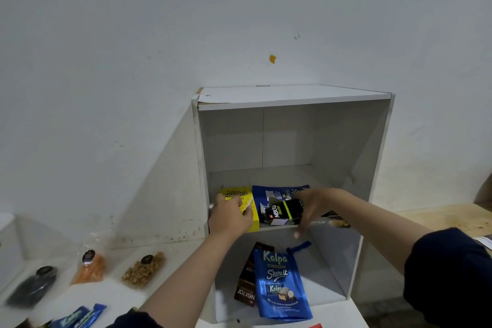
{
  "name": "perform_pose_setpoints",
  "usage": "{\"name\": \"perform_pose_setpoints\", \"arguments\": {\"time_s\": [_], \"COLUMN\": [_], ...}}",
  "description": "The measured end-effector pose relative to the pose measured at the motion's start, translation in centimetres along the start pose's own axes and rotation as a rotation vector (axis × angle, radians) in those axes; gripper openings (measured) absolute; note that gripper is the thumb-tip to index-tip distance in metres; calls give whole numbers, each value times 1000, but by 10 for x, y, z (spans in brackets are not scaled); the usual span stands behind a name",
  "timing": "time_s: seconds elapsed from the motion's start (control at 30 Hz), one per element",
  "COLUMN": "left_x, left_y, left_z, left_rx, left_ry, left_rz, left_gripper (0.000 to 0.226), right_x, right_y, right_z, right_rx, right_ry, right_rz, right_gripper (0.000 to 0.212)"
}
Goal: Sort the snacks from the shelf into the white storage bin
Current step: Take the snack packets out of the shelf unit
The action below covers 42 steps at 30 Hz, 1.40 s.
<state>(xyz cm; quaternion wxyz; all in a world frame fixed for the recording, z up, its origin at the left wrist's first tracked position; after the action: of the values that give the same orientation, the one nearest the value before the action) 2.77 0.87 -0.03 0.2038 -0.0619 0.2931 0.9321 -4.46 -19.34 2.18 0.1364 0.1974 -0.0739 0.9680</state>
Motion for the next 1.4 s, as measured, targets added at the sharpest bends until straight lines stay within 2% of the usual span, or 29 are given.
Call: {"name": "perform_pose_setpoints", "arguments": {"time_s": [0.27,0.33,0.43,0.5,0.7,0.87,0.93,1.07,1.17,1.23,1.33,1.4], "left_x": [17,22,27,30,42,52,54,62,68,71,79,84], "left_y": [5,8,9,9,3,0,-3,-3,-5,-6,-7,-8], "left_z": [-1,-1,-4,-4,-4,-7,-10,-13,-17,-21,-27,-32], "left_rx": [5,12,35,78,270,368,372,367,394,462,590,708], "left_ry": [21,37,60,86,172,254,264,295,325,341,337,320], "left_rz": [30,43,99,164,325,360,388,432,441,458,574,623], "left_gripper": [40,41,50,62,66,69,71,77,79,78,83,71], "right_x": [11,16,25,29,27,28,28,17,14,17,25,27], "right_y": [11,15,18,19,27,30,35,52,57,53,48,50], "right_z": [-11,-9,-9,-15,-26,-20,-14,-20,-29,-34,-34,-33], "right_rx": [11,15,111,182,93,-129,-106,-35,34,51,27,15], "right_ry": [27,90,281,345,124,62,145,308,418,442,535,598], "right_rz": [87,155,264,287,222,216,227,186,210,257,290,274], "right_gripper": [128,116,89,87,106,66,62,74,72,66,57,55]}}
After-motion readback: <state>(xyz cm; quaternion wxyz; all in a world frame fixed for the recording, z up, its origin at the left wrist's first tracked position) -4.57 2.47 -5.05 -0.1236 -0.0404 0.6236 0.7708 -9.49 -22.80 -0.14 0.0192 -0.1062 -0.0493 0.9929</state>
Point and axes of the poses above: each hand's wrist, its own x-axis away from the middle knuckle, its own z-axis out of the back of the hand, y = z × x, the point moved 6 cm from there along -x, towards the middle knuckle
